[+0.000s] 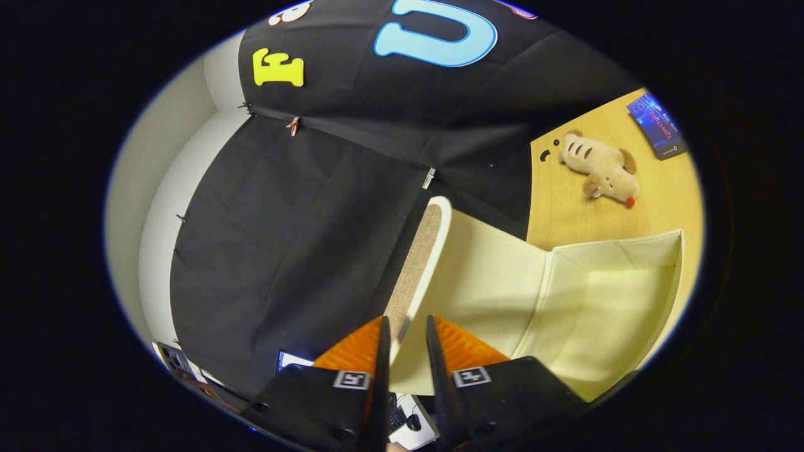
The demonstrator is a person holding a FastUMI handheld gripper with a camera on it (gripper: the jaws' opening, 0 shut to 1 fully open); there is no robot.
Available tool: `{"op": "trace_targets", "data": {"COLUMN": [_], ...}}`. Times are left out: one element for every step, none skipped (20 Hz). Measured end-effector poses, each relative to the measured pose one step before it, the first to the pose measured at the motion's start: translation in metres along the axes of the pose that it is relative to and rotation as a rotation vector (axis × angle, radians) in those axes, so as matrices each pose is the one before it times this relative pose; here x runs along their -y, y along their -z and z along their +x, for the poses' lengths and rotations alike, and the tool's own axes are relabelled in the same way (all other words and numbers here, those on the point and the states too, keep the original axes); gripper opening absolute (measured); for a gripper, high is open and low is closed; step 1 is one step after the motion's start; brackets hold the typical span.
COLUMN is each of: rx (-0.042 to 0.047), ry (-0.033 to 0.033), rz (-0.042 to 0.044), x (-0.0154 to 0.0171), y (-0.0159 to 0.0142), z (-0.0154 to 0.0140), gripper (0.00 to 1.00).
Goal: Open the storage box then place both shoes into the box .Put the left shoe in first, then the right shoe, with the right side of both shoes facing outward in a uniform manner.
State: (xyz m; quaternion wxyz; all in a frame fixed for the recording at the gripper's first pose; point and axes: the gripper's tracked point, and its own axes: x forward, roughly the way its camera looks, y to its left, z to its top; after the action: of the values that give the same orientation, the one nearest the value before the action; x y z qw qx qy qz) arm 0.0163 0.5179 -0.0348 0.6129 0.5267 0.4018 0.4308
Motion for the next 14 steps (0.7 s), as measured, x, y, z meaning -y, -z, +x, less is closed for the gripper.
{"op": "trace_targets", "data": {"rx": [0.00940,0.00796,0.00643,0.01105,0.01445,0.00674,0.00146,0.00659,0.00784,0.00943,0.01047,0.01415,0.00837,0.00874], "ry": [0.00598,0.00503,0.01425,0.03753,0.03808,0.04100,0.03550,0.02574,0.02140,0.02216,0.02528,0.02849,0.02717,0.03010], "rz": [-0.00208,-0.00322,-0.01068,-0.03128,-0.04916,-0.05630,-0.05178,-0.04069,-0.02916,-0.02753,-0.03344,-0.03278,-0.02847,-0.02187], "x": [0.00194,0.00188,0.00257,0.00784,0.00996,0.01074,0.00923,0.00529,0.00424,0.00512,0.00641,0.00766,0.00807,0.00940], "y": [-0.00390,-0.00265,-0.00193,-0.00160,-0.00324,0.00073,-0.00062,-0.00074,-0.00121,-0.00028,-0.00230,-0.00230,-0.00262,-0.00232], "z": [-0.00058,-0.00057,-0.00174,-0.00317,-0.00253,-0.00326,-0.00365,-0.00523,-0.00482,-0.00584,-0.00850,-0.00858,-0.00993,-0.01046], "gripper": [0.45,0.53,0.62,0.71,0.79,0.80,0.80,0.81,0.82,0.94,0.96,0.96,0.96,0.96]}}
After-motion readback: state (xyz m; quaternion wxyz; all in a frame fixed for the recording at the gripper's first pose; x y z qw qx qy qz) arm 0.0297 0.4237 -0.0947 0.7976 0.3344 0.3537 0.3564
